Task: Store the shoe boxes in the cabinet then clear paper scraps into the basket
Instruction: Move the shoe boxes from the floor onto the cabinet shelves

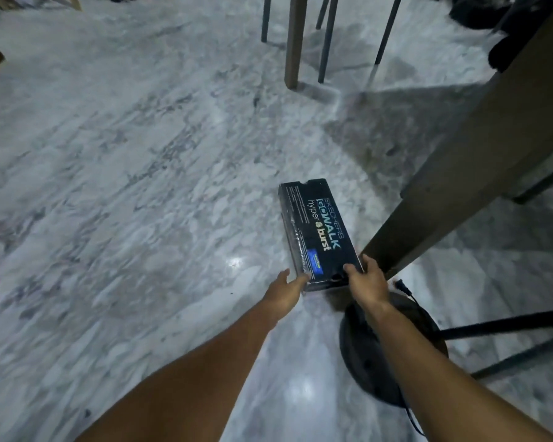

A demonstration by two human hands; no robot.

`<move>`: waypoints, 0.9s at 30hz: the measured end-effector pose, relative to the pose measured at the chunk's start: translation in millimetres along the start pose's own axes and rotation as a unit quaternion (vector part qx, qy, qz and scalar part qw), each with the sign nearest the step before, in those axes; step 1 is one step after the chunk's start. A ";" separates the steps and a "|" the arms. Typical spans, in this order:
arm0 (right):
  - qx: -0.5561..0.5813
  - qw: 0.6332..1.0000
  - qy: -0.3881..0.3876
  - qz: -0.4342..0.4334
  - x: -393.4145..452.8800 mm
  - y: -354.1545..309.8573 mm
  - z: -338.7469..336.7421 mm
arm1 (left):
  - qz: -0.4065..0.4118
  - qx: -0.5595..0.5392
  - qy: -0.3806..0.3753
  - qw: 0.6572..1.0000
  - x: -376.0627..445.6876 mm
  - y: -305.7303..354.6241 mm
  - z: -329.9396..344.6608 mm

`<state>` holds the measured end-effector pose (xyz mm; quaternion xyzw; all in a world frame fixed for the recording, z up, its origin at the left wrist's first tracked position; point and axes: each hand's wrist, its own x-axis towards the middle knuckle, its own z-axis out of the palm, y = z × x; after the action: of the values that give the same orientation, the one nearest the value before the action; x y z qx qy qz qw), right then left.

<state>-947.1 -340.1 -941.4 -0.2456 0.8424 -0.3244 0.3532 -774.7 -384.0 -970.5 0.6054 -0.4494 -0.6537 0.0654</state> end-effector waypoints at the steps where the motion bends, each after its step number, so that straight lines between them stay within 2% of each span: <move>1: -0.002 1.000 -0.004 -0.001 1.0 3.8 6.4 | 0.014 -0.012 -0.003 1.000 5.4 -4.0 2.0; 3: -0.016 1.000 0.002 -0.009 -3.2 10.3 18.8 | 0.062 -0.033 0.026 0.997 8.6 -11.7 3.8; 5: -0.014 1.000 0.018 -0.014 -16.4 12.3 26.4 | 0.094 -0.078 0.091 0.988 2.6 -18.9 1.9; 8: 0.027 0.999 0.034 -0.023 -40.1 16.0 34.9 | 0.101 -0.159 0.134 0.973 -18.3 -23.0 -14.1; 13: 0.113 0.993 -0.014 0.004 -54.4 6.7 43.9 | 0.108 -0.220 0.115 0.963 -64.5 -34.5 -55.1; 16: 0.227 0.970 -0.064 0.060 -48.1 -19.8 44.4 | 0.119 -0.239 0.103 0.958 -105.9 -50.8 -81.8; 18: 0.274 0.953 -0.114 0.066 -54.6 -43.6 42.5 | 0.142 -0.234 0.093 0.957 -139.0 -62.7 -101.3; 24: 0.225 0.950 -0.210 -0.044 -130.6 -111.8 53.9 | 0.188 -0.255 0.065 0.946 -237.5 -99.2 -176.5; 27: 0.184 0.937 -0.275 -0.117 -198.1 -153.0 65.5 | 0.200 -0.266 0.090 0.939 -284.6 -103.4 -225.8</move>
<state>-744.7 -339.4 -780.3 -0.3523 0.6036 -0.4327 0.5695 -461.7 -258.8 -800.0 0.5199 -0.3634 -0.6658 0.3929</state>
